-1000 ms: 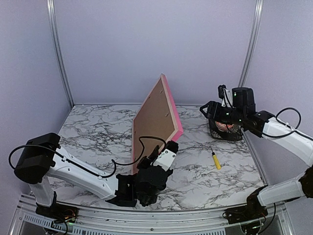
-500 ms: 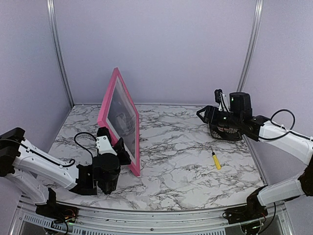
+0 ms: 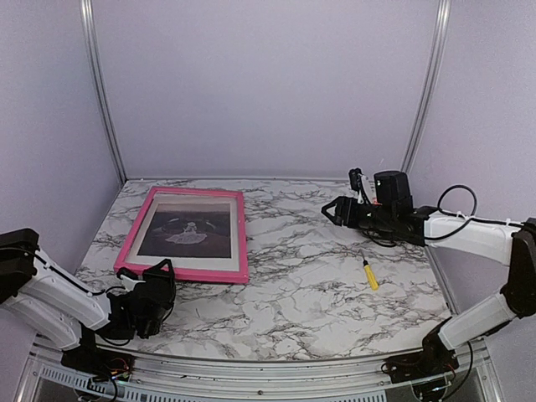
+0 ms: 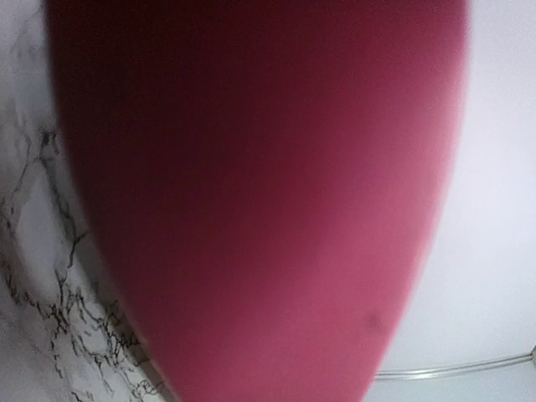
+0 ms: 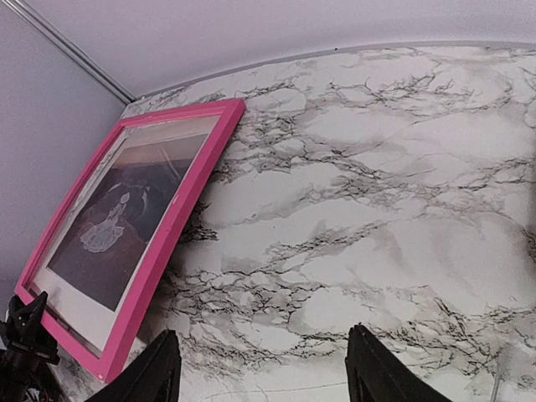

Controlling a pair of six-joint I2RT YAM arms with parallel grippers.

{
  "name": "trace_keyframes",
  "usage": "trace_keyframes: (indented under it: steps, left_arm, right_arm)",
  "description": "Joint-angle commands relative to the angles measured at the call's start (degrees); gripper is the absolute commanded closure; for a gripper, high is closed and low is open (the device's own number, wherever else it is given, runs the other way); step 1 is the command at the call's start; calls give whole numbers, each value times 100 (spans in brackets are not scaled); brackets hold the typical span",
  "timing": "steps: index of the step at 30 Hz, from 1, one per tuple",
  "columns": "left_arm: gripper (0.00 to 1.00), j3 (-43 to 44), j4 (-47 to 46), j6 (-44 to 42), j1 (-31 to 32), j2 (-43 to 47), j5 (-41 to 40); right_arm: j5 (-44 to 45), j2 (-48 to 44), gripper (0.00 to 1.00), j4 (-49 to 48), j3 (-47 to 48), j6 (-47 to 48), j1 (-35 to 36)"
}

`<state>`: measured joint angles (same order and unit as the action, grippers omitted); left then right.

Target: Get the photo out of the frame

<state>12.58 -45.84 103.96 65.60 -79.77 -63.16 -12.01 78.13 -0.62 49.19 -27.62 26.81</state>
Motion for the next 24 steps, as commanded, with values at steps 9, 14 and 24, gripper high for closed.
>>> trace_keyframes:
  steps: [9,14,24]
  left_arm:
    - [41,-223,1169,3215,460,-266,1132]
    - [1,615,4452,3401,497,812,1935]
    - [1,1922,8139,1294,529,2161,2555]
  right_arm:
    - [-427,425,34,-118,221,253,165]
    - [-306,703,34,785,807,372,264]
    - [-72,1259,32,1208,1222,547,562]
